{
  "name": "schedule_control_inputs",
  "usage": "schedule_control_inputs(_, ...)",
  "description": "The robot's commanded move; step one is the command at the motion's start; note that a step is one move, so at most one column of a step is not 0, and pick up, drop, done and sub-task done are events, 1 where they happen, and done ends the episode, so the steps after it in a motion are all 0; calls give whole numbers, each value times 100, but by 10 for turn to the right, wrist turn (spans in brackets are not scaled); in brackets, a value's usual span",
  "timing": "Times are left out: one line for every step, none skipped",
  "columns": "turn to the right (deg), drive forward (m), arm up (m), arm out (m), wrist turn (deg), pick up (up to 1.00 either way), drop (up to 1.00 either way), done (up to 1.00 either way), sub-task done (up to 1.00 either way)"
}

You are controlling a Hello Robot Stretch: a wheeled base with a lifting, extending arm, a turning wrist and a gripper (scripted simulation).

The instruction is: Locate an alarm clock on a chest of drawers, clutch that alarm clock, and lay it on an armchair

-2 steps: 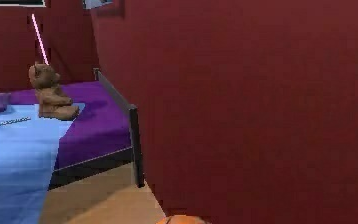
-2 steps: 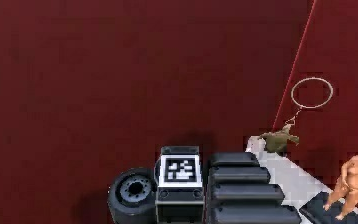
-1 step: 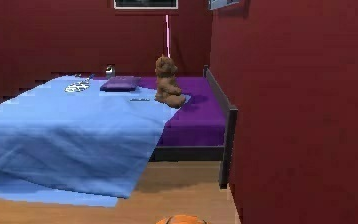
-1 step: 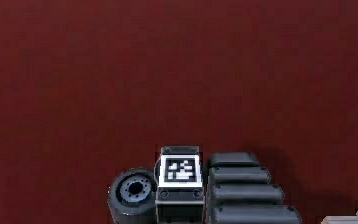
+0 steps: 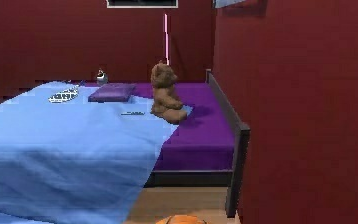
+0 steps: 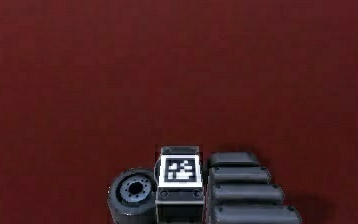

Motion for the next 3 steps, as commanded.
schedule_control_inputs(-270,0,0,0,0,0,0,0,0)
schedule_control_inputs(0,30,0,0,0,0,0,0,0)
schedule_control_inputs(-450,0,0,0,0,0,0,0,0)
